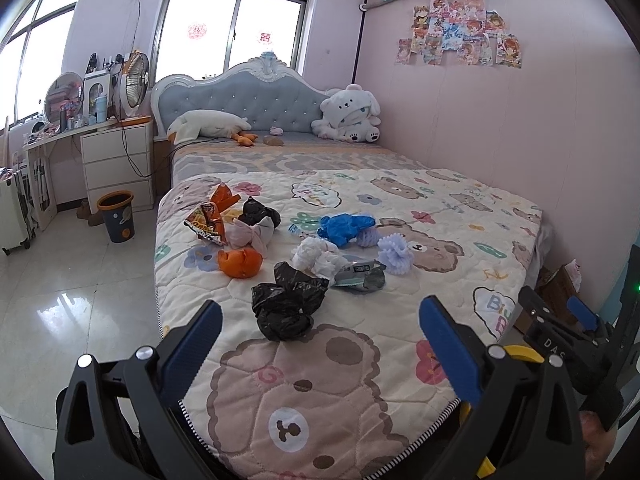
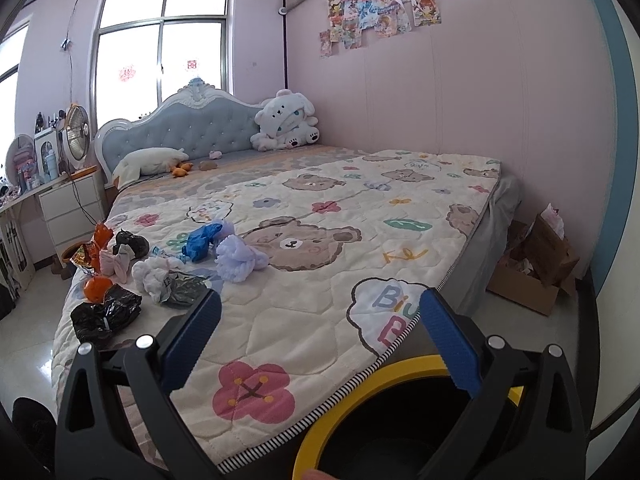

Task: Collect trash
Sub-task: 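Grasp the orange snack bag with the left gripper while the right grasps the lavender scrubber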

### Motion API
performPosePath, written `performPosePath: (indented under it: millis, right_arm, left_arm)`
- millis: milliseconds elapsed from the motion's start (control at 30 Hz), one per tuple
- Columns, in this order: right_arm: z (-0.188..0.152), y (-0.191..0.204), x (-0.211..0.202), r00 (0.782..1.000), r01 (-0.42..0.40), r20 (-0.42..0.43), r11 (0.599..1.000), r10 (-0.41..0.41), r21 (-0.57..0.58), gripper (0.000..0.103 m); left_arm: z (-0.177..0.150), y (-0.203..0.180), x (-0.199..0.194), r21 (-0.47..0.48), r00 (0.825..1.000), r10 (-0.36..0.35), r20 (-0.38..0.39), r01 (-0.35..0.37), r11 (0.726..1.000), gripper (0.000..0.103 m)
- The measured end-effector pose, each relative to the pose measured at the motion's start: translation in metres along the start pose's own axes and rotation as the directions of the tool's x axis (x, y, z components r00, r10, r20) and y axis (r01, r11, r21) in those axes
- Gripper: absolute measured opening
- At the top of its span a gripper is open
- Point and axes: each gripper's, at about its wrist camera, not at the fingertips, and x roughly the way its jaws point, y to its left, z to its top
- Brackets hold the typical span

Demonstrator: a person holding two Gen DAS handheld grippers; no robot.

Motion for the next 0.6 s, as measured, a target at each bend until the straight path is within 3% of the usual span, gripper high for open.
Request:
performPosePath:
  millis: [167, 333, 600]
  right_arm:
    - [0.009, 0.007, 0.015, 1.000, -0.001, 0.019, 1.000, 0.001, -0.002, 0.095]
    - [0.018, 0.021, 0.037, 0.999, -0.047, 0.003, 0.999, 0.047, -0.018, 0.095]
    - [0.041, 0.061, 0.087, 0.988, -0.145, -0.063, 0.988, 0.141, -0.058, 0.095]
  left_arm:
    - [0.008, 0.019, 0.017, -0.036, 1.000, 0.018, -0.024, -0.019, 0.999, 0.095]
    - [0.024, 0.038, 0.034, -0.036, 0.997, 0.074, -0.031, -0.075, 0.997, 0.095]
    - [0.054, 0.073, 0.076, -0.031, 0.996, 0.072, -0.055, -0.074, 0.997, 0.095]
